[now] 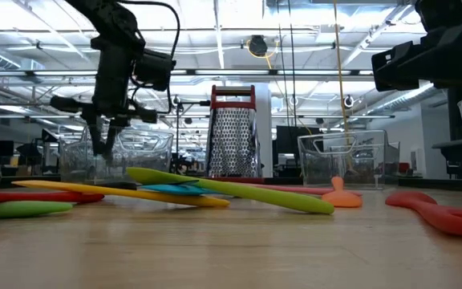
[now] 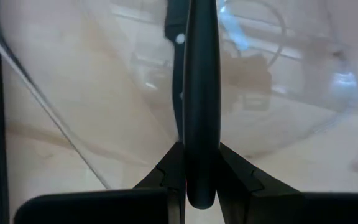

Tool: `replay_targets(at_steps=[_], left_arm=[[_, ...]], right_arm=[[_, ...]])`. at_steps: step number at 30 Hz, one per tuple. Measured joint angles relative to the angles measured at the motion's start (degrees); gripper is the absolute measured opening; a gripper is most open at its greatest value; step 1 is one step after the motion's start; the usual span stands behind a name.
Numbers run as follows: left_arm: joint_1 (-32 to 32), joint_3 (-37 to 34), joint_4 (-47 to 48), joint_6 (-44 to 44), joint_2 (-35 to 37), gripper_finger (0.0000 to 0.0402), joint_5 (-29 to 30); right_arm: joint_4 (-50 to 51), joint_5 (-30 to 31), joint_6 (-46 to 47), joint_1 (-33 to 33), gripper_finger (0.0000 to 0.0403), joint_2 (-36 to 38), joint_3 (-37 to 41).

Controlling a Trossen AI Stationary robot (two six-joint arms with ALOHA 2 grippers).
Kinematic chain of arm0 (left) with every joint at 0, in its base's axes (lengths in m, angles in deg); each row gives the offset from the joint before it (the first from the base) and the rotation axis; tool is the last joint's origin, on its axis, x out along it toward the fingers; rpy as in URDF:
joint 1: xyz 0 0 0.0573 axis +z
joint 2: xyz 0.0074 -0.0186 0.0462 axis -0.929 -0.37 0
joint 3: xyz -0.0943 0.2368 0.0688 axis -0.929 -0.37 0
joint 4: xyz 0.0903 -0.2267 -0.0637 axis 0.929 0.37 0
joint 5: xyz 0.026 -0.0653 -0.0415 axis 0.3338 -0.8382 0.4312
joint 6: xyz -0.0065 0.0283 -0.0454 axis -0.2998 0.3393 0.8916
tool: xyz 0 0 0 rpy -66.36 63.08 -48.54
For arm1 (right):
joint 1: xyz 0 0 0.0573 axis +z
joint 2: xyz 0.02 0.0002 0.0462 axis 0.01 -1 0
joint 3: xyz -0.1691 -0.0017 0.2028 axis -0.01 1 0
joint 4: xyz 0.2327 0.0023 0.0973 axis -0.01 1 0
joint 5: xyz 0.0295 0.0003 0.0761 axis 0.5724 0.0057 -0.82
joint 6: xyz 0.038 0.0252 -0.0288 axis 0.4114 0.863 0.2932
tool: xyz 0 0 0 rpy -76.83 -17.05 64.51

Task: Pick & Place Kitchen Items
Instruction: Put the right silver knife into the top left transparent bin, then put the orange spatula into the bottom right transparent bin

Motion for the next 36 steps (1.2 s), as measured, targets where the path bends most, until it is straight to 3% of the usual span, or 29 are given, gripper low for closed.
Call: replay_targets(at_steps=[14, 28, 36], left_arm=[[-0.2, -3.7, -8.4, -2.4, 0.0, 0.0054, 2.2], [-0.4, -3.7, -8.5, -1.8, 0.0, 0.0145, 3.0], [-0.3, -2.3, -7.3, -7.8, 2.3, 0.0165, -2.0]], right_arm=[[0.0, 0.0, 0.1, 0.0, 0.0116, 0.0, 0.0], [0.0, 0.0, 1.4, 0.0, 0.0116, 0.0, 0.0], [0.0, 0.0, 1.4, 0.0, 0.0116, 0.0, 0.0]])
